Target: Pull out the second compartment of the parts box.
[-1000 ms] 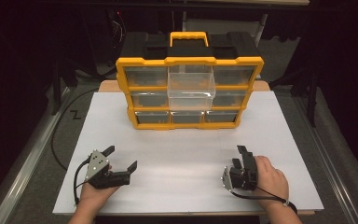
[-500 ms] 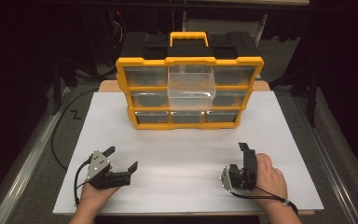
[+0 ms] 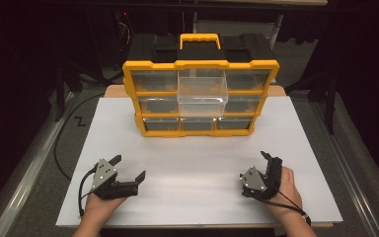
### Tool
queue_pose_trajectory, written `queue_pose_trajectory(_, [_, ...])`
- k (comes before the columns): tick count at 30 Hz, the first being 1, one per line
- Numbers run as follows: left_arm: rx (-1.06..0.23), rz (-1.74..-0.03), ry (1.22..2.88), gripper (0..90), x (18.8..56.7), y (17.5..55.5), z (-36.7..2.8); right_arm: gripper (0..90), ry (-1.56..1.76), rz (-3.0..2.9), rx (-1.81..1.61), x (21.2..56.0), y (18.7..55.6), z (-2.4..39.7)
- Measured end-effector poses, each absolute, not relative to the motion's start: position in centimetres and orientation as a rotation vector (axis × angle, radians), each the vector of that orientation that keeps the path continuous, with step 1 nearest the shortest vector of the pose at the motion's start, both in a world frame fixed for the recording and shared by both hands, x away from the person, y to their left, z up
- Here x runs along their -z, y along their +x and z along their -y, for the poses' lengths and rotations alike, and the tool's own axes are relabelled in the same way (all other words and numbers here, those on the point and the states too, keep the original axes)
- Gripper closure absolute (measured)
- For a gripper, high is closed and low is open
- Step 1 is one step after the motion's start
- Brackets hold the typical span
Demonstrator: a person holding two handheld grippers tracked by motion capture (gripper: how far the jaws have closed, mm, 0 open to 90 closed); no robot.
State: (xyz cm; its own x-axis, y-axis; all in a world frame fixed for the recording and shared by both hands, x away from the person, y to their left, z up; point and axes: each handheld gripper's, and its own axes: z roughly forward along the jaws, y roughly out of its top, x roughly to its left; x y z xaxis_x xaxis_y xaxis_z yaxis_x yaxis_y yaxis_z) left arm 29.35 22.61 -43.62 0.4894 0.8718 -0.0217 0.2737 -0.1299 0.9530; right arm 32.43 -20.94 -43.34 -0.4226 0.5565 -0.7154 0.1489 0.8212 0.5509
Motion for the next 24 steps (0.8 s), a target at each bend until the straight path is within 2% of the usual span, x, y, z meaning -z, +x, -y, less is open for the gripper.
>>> queue_pose_trajectory(24, [-0.668, -1.042, 1.612, 1.3, 43.5, 29.6, -23.3, 1.3, 1.268, -1.781, -1.400, 42.2, 32.5, 25.8])
